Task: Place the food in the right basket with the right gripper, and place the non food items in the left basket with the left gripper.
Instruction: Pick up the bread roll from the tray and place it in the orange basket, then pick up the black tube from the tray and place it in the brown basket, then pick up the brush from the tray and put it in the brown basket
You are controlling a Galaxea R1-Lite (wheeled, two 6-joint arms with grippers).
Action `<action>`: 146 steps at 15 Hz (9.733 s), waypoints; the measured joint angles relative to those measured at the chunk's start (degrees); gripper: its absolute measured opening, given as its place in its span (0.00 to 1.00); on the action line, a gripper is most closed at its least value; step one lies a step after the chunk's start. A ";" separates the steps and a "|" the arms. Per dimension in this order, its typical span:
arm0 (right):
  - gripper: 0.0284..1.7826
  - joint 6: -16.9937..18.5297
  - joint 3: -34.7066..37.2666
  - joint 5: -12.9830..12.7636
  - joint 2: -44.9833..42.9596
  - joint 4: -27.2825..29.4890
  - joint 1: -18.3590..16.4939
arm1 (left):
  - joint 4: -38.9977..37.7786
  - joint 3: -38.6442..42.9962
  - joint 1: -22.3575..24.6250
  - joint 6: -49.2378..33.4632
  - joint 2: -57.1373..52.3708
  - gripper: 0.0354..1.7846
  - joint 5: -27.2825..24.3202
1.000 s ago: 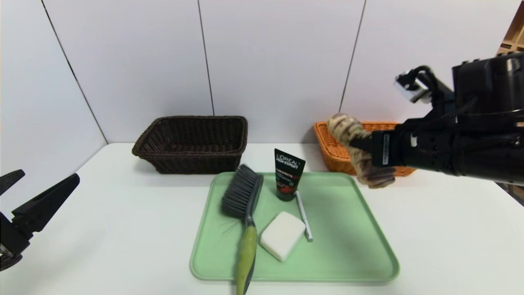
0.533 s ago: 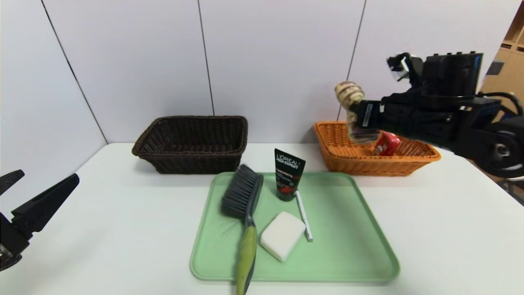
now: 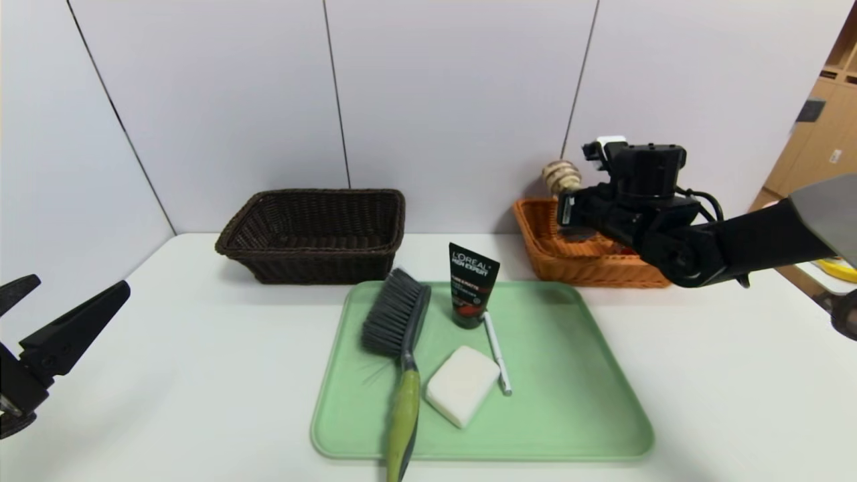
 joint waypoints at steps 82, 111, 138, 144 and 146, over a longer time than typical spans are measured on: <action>0.16 -5.33 -37.99 10.74 18.69 3.13 27.59 | -0.11 2.85 0.00 1.07 -2.28 0.94 0.02; 0.84 -5.27 -31.89 1.77 5.29 5.62 20.68 | -0.30 -2.95 -0.18 1.33 0.09 0.94 -0.38; 0.95 15.92 5.95 -5.73 -35.63 63.07 16.21 | 30.93 -39.20 -49.20 -18.19 54.00 0.94 29.51; 0.95 15.34 8.91 -5.66 -35.47 56.10 15.65 | 32.15 -39.73 -49.47 -24.17 58.36 0.94 32.35; 0.95 15.34 9.70 -5.64 -35.41 55.42 15.65 | 31.73 -39.89 -49.51 -25.94 59.49 0.94 32.35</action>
